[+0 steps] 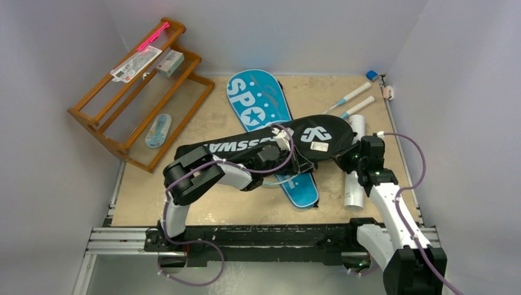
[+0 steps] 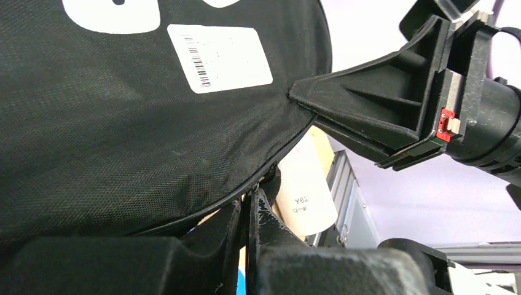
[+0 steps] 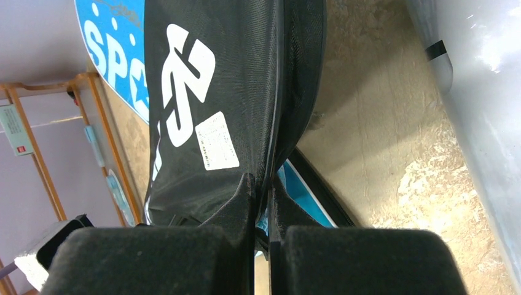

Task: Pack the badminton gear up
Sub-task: Zip the racket bag at the center of the board.

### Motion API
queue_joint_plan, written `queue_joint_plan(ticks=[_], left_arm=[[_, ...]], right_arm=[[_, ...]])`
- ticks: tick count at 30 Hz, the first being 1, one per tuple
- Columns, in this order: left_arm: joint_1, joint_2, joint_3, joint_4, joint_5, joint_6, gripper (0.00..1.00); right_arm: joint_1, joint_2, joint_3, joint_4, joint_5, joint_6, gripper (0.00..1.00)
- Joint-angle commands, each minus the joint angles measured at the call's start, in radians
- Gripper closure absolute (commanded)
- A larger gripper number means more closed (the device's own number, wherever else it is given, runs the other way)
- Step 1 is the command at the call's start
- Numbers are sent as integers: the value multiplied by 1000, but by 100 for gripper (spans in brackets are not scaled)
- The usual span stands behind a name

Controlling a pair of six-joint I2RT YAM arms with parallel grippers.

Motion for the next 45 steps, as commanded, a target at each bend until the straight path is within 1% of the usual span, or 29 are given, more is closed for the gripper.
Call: queue_joint_plan(ticks=[1,3,8,19,22,28,31,34,40,45], left_arm=[[20,-75,44,-154,-113,48,100],[20,-87,59,-232,-122,45,100],[15,-113,152,-524,-220,82,100],[15,-89,362,-998,-382,200,100],[15,-86,408,-1098,-409,238,100],[17,-93,449,-1223,-436,280,100],[22,-104,433,-1283,-467,284,100],[36,-137,372,-1300,-479,283,100],[70,-286,203,-1330,-497,286,100],[80,-457,62,-1387,-526,272,100]], right_arm=[[10,16,1,-7,-26,-34,100],[9,28,9,-6,-2,-35,100],[10,20,26,-24,70,-52,100],[9,-11,34,-63,161,-60,100],[10,-11,40,-68,169,-64,100],[9,-6,47,-71,181,-67,100],[9,3,61,-86,207,-78,100],[9,19,82,-99,227,-96,100],[2,53,135,-122,253,-121,100],[-7,81,178,-97,243,-148,100]])
